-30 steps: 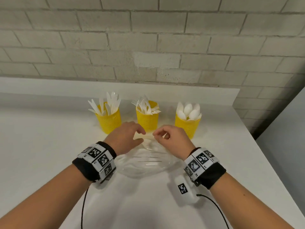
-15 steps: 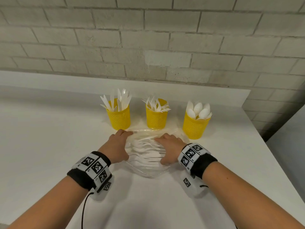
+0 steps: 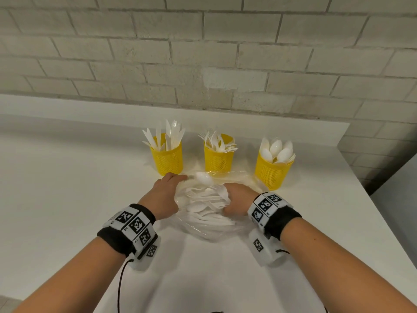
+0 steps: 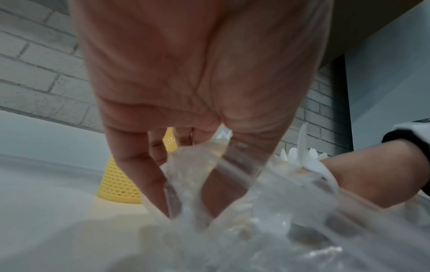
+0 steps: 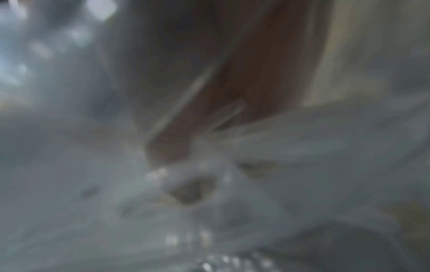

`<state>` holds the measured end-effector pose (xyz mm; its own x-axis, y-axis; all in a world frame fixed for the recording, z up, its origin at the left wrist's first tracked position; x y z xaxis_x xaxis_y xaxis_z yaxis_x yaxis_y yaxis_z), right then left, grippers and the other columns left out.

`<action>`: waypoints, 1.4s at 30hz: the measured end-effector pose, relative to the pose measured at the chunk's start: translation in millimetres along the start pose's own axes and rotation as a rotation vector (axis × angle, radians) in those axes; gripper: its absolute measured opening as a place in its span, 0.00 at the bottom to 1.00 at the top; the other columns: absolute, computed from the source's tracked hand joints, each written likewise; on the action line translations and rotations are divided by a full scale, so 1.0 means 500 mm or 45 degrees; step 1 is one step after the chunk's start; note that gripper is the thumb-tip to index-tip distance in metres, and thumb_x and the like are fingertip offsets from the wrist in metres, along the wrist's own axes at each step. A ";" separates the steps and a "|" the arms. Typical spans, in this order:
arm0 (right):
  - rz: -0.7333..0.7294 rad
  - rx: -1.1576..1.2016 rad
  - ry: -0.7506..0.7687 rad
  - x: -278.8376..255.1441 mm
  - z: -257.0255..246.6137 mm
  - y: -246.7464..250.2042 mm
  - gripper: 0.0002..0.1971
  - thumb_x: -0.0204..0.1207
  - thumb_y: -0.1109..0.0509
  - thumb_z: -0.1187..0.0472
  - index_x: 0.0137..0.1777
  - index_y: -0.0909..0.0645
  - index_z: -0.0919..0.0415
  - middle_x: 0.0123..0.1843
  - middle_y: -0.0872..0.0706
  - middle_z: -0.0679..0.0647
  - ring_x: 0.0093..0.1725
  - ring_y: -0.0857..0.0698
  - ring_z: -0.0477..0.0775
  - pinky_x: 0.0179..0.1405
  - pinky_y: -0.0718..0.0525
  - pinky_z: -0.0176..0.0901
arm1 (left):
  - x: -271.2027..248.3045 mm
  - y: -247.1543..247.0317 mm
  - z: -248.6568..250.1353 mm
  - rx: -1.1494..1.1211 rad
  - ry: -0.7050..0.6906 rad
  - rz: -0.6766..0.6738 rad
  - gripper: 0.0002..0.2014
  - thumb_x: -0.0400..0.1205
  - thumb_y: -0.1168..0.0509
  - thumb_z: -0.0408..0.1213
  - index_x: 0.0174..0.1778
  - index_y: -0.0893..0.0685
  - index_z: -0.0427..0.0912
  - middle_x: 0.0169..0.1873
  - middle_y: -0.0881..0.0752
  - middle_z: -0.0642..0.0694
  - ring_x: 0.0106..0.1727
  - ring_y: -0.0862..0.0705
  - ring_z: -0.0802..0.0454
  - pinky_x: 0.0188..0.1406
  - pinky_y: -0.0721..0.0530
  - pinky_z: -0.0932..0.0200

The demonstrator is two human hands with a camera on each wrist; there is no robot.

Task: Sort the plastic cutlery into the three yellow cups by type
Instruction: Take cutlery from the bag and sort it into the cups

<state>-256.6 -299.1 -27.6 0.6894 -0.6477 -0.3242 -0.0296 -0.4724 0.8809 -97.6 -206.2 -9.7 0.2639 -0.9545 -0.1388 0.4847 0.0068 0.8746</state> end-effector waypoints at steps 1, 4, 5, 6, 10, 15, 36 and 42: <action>-0.001 0.048 0.000 -0.002 0.005 0.004 0.22 0.67 0.26 0.51 0.60 0.24 0.55 0.58 0.16 0.53 0.59 0.17 0.58 0.61 0.19 0.51 | 0.000 0.001 -0.003 -0.002 0.007 0.007 0.42 0.68 0.33 0.22 0.78 0.35 0.51 0.71 0.33 0.47 0.71 0.30 0.40 0.68 0.25 0.45; -0.042 0.082 0.034 -0.008 0.016 0.007 0.30 0.69 0.27 0.53 0.71 0.30 0.54 0.63 0.17 0.54 0.63 0.19 0.58 0.65 0.22 0.52 | 0.000 0.003 -0.010 0.008 0.026 0.018 0.40 0.69 0.33 0.23 0.78 0.35 0.52 0.72 0.33 0.47 0.70 0.30 0.41 0.67 0.24 0.45; -0.060 0.050 0.034 -0.012 0.020 0.006 0.31 0.70 0.28 0.53 0.73 0.33 0.54 0.62 0.17 0.54 0.61 0.19 0.58 0.64 0.22 0.50 | 0.000 0.002 -0.011 0.018 0.033 0.022 0.39 0.70 0.33 0.25 0.77 0.35 0.52 0.72 0.33 0.48 0.71 0.30 0.41 0.68 0.24 0.45; -0.071 0.007 0.033 -0.013 0.022 0.005 0.31 0.72 0.29 0.52 0.73 0.34 0.54 0.58 0.18 0.53 0.57 0.19 0.57 0.59 0.22 0.47 | 0.000 0.002 -0.012 0.027 0.036 0.030 0.37 0.72 0.32 0.27 0.77 0.34 0.53 0.71 0.32 0.48 0.71 0.30 0.41 0.68 0.25 0.46; -0.090 -0.084 0.010 -0.008 0.008 -0.008 0.30 0.67 0.26 0.48 0.67 0.29 0.54 0.57 0.20 0.51 0.57 0.20 0.56 0.58 0.22 0.48 | 0.001 -0.003 -0.002 -0.007 -0.009 0.056 0.32 0.75 0.30 0.33 0.75 0.30 0.51 0.70 0.30 0.48 0.72 0.30 0.43 0.73 0.29 0.48; -0.076 0.002 0.040 0.009 -0.020 -0.016 0.47 0.55 0.19 0.47 0.75 0.38 0.44 0.71 0.25 0.53 0.69 0.24 0.59 0.68 0.22 0.56 | -0.001 -0.003 0.005 -0.014 -0.044 0.051 0.34 0.73 0.30 0.30 0.76 0.30 0.51 0.68 0.28 0.48 0.70 0.28 0.44 0.72 0.28 0.49; 0.238 0.551 0.492 -0.020 -0.092 0.043 0.15 0.67 0.21 0.64 0.53 0.11 0.51 0.50 0.18 0.52 0.47 0.20 0.42 0.52 0.19 0.31 | 0.004 -0.002 -0.002 -0.113 -0.017 0.083 0.32 0.73 0.32 0.26 0.74 0.27 0.48 0.67 0.27 0.45 0.68 0.25 0.45 0.70 0.27 0.51; 0.414 0.739 0.296 -0.021 -0.026 0.077 0.05 0.67 0.21 0.64 0.42 0.08 0.55 0.47 0.09 0.52 0.49 0.13 0.48 0.52 0.18 0.32 | 0.001 0.004 -0.014 -0.145 -0.016 0.121 0.31 0.72 0.33 0.23 0.72 0.25 0.48 0.68 0.27 0.45 0.68 0.26 0.45 0.70 0.26 0.54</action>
<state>-255.3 -302.7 14.2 0.7149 -0.6963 0.0637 -0.5973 -0.5609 0.5733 -90.4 -204.8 -11.2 0.3027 -0.9517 -0.0515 0.5495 0.1301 0.8253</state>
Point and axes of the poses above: each hand's wrist, its own x-axis towards the middle knuckle, its own y-axis out of the back of the hand, z = x × y, the point moved 8 cm from there along x, towards the middle knuckle
